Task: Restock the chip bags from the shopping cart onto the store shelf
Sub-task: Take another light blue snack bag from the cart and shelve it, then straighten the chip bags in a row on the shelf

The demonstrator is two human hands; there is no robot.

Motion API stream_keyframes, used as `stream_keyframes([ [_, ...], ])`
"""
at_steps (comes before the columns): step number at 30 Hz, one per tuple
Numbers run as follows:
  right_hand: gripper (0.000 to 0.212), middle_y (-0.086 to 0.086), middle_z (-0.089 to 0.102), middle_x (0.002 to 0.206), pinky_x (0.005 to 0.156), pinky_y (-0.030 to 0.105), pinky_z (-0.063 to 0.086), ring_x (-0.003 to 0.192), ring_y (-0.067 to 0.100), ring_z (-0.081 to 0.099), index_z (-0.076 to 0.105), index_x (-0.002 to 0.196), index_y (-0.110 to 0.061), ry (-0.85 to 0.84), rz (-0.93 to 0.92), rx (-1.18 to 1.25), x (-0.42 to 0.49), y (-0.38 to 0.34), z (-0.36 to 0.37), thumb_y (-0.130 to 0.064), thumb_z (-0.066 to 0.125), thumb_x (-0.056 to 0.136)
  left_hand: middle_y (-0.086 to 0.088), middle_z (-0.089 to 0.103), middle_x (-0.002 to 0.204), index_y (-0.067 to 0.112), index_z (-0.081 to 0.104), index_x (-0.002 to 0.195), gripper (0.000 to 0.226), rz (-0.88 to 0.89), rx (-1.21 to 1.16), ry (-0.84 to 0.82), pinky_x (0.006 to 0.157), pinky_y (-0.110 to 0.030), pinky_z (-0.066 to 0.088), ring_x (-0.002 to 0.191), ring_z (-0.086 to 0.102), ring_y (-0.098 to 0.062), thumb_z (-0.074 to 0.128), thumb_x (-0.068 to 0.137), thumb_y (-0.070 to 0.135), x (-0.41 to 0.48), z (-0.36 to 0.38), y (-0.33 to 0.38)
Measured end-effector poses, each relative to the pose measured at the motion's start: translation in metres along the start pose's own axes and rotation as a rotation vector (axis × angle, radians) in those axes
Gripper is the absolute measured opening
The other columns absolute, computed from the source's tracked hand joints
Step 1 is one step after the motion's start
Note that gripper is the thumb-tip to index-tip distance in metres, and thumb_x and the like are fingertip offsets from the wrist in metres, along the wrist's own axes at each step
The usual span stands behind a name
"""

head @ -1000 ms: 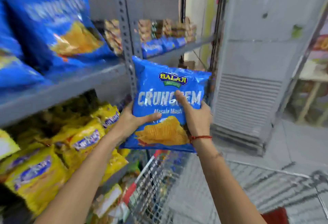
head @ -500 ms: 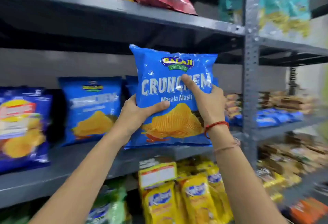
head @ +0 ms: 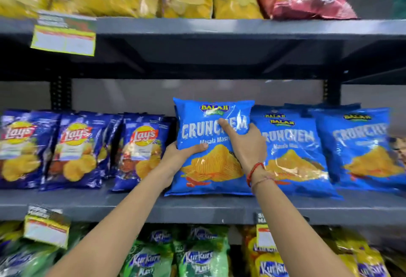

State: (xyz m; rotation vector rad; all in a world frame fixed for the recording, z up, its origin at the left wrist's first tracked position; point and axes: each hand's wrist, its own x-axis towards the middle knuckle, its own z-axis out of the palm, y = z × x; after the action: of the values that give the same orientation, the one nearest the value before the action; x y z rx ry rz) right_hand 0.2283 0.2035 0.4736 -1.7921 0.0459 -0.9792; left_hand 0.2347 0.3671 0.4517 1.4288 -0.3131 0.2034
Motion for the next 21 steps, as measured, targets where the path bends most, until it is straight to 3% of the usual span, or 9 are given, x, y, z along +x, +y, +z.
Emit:
stream_keyframes([
  [4,0.094,0.017,0.067,0.113,0.076,0.043,0.047,0.104,0.038,0.061,0.051,0.124,-0.006,-0.003,-0.021,-0.101,0.001,0.014,0.011,-0.081,0.052,0.067,0.002,0.078,0.076,0.017,0.067,0.093,0.038,-0.056,-0.007,0.031,0.05,-0.022,0.055,0.07,0.074,-0.017,0.085,0.06,0.026,0.006,-0.002,-0.015],
  [8,0.087,0.015,0.065,0.095,0.062,0.035,0.037,0.093,0.038,0.062,0.05,0.123,-0.005,0.008,-0.026,-0.162,0.003,0.021,0.015,-0.077,0.051,0.073,-0.001,0.078,0.086,0.018,0.065,0.097,0.047,-0.055,-0.001,0.072,0.062,-0.027,0.058,0.079,0.073,-0.02,0.086,0.056,0.031,0.01,0.0,-0.023],
  [11,0.086,0.021,0.063,0.11,0.067,0.036,0.036,0.102,0.04,0.06,0.043,0.133,-0.006,-0.01,-0.019,-0.209,0.003,0.025,0.015,-0.072,0.052,0.077,0.003,0.07,0.095,0.018,0.058,0.101,0.055,-0.016,0.079,0.163,0.061,-0.023,0.053,0.083,0.068,-0.012,0.085,0.057,0.037,0.013,0.002,-0.025],
  [14,0.081,0.022,0.062,0.118,0.074,0.039,0.045,0.107,0.04,0.059,0.039,0.135,-0.005,-0.034,-0.048,-0.206,0.001,0.028,0.015,-0.065,0.052,0.082,0.001,0.064,0.107,0.017,0.05,0.118,0.073,0.041,0.177,0.258,0.064,-0.023,0.048,0.091,0.062,-0.013,0.083,0.058,0.043,0.013,0.004,-0.029],
  [17,0.076,0.018,0.057,0.132,0.088,0.043,0.048,0.119,0.036,0.054,0.036,0.139,-0.005,-0.03,-0.091,-0.185,-0.003,0.028,0.011,-0.057,0.052,0.087,0.003,0.061,0.107,0.017,0.046,0.125,0.079,0.12,0.274,0.331,0.061,-0.02,0.045,0.083,0.057,-0.005,0.081,0.061,0.046,0.011,0.008,-0.032],
  [21,0.067,0.012,0.05,0.135,0.089,0.04,0.045,0.122,0.031,0.046,0.036,0.141,-0.008,0.061,-0.215,-0.289,-0.012,0.021,0.002,-0.05,0.05,0.091,-0.006,0.054,0.129,0.014,0.04,0.133,0.079,0.223,0.428,0.356,0.088,-0.032,0.047,0.11,0.054,-0.018,0.078,0.069,0.038,0.004,0.005,-0.029],
])
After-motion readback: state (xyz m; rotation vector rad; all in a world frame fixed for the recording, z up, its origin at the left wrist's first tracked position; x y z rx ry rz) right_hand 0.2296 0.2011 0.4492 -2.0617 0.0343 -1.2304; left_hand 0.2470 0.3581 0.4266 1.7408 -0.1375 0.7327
